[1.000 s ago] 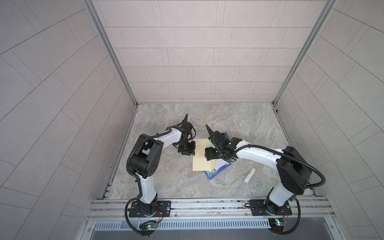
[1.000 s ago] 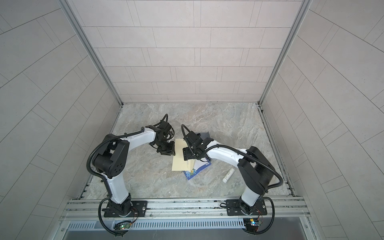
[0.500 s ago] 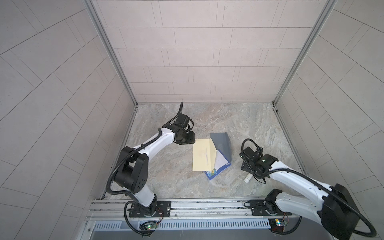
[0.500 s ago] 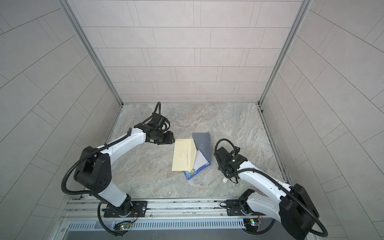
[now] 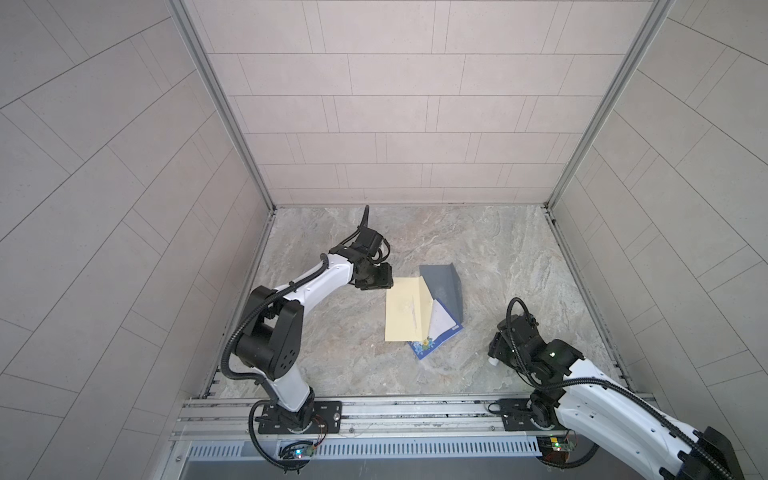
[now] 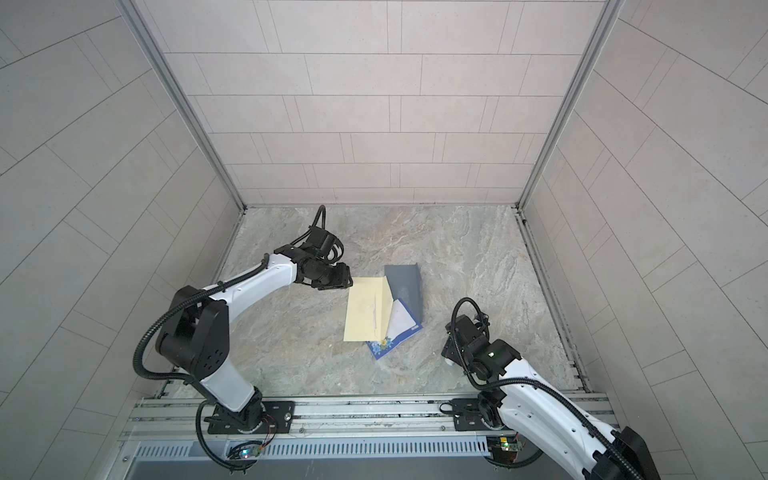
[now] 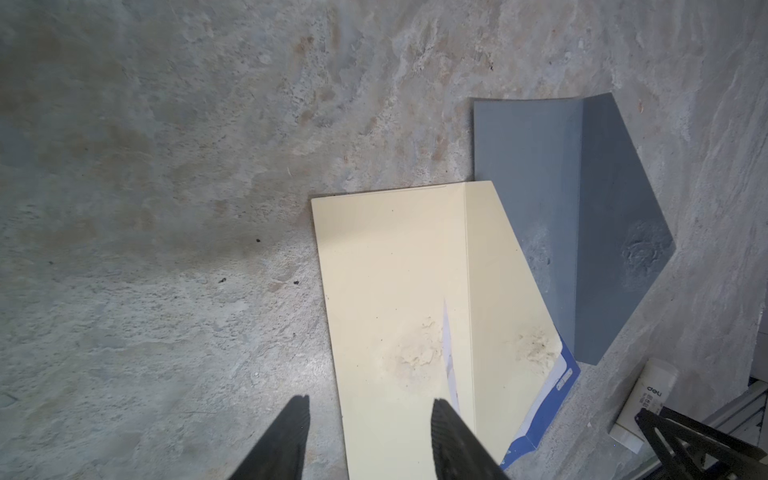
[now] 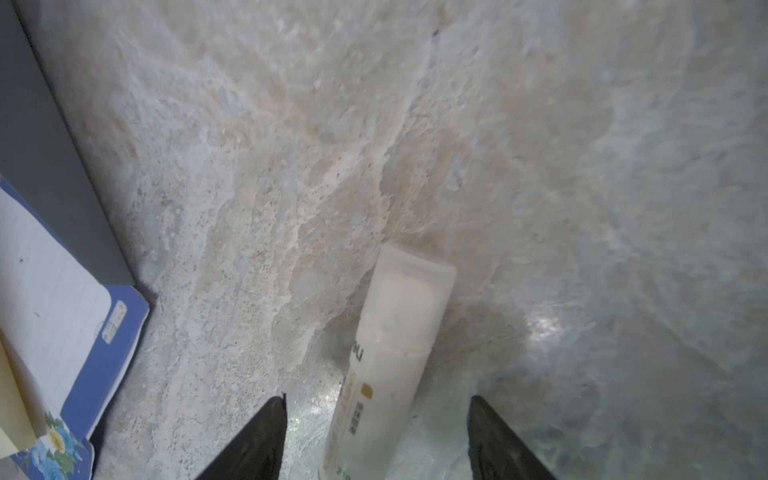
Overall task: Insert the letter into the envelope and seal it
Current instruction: 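Reach the right gripper to the white glue stick and grasp it, then lift the glue stick toward the left gripper while the left approaches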
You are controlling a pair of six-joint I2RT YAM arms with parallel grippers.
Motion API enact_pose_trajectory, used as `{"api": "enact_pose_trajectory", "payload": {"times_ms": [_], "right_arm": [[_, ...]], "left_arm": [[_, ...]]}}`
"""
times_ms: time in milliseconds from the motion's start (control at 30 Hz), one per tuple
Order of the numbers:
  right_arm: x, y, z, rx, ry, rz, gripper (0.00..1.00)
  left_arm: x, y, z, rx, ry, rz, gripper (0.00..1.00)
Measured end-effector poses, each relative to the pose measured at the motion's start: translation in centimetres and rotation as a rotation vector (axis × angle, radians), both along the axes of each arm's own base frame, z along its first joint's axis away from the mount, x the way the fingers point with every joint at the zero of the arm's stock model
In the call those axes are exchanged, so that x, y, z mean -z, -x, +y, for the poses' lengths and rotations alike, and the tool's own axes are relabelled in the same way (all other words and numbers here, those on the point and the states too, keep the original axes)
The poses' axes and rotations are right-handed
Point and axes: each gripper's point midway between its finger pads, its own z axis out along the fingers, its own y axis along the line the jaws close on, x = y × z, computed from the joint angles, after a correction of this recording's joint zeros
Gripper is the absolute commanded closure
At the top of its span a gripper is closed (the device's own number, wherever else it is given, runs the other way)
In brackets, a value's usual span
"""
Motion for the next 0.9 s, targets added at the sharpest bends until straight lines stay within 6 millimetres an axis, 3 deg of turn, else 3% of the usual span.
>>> {"api": "enact_pose_trajectory", "payload": {"times_ms": [333,533,667,767,900], "right_arm": [[0.8,0.1,1.2,-0.089,0.075,0.162,0.49],[0.8,0.1,3.0,-0.205,0.172,0.259,0.87],[0.5,-0.2,4.7,-0.291,0.15,0.24,0.94],[-1.1,-1.1,6.7,-0.387,0.067,0.149,0.95],[-7.1,-3.8,11.1,-0.536,-0.104,-0.094,0.96]], "left_arm": [[-1.1,-0.1,-1.8,0.015,0.057,-0.002,0.45],[-2.2,-0.2,-2.9,0.017,0.123,0.009,0.45],[-3.4,0.1,-4.4,0.039,0.217,0.032,0.43],[-4.7,0.7,-6.0,0.082,0.32,0.061,0.37],[-6.8,1.7,-8.0,0.155,0.459,0.097,0.27]]}}
